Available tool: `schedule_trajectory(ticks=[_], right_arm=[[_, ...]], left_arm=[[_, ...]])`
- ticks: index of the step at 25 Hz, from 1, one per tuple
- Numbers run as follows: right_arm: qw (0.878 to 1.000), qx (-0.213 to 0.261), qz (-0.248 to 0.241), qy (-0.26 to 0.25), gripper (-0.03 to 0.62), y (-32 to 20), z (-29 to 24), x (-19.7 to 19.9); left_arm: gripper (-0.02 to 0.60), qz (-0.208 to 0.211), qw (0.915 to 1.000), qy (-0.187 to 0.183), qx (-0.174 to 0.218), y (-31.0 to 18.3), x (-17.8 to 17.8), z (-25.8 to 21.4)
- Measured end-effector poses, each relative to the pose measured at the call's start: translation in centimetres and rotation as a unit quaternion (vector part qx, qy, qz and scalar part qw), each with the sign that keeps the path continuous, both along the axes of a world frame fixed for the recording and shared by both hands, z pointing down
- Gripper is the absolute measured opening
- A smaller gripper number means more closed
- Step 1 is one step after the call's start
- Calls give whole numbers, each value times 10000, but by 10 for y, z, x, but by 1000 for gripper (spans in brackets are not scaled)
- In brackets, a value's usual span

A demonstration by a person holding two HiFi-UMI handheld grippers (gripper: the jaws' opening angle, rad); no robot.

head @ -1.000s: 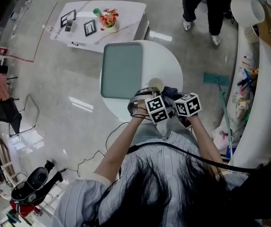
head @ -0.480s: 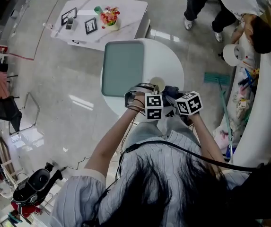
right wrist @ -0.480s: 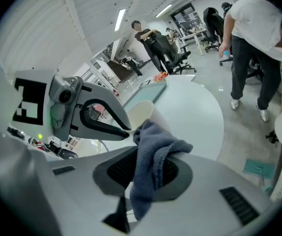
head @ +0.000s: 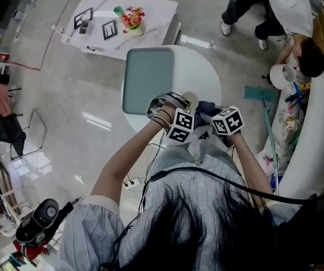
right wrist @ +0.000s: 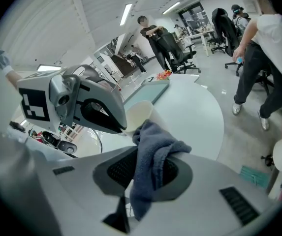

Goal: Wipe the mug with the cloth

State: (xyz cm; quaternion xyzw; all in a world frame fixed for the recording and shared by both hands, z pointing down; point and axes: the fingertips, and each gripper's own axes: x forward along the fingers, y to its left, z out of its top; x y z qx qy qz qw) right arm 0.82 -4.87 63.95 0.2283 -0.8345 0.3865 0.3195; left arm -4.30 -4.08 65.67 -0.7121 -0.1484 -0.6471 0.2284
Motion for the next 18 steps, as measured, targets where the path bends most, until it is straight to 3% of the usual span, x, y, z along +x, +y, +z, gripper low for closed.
schedule_trajectory(ticks=[6, 12, 14, 18], right_arm=[[9993, 128, -311, 164, 80, -4, 0, 2], [9980, 274, -501, 284, 80, -14, 0, 2], [9972, 321, -576, 341, 80, -15, 0, 2], [9974, 324, -536, 351, 80, -15, 0, 2]], left_arm=[[41, 979, 9951, -159, -56, 1, -7, 1], [41, 2032, 9772, -615, 73, -2, -18, 5], [41, 2069, 9762, -646, 59, -3, -19, 6], [43, 1679, 9845, -489, 145, -5, -18, 8]])
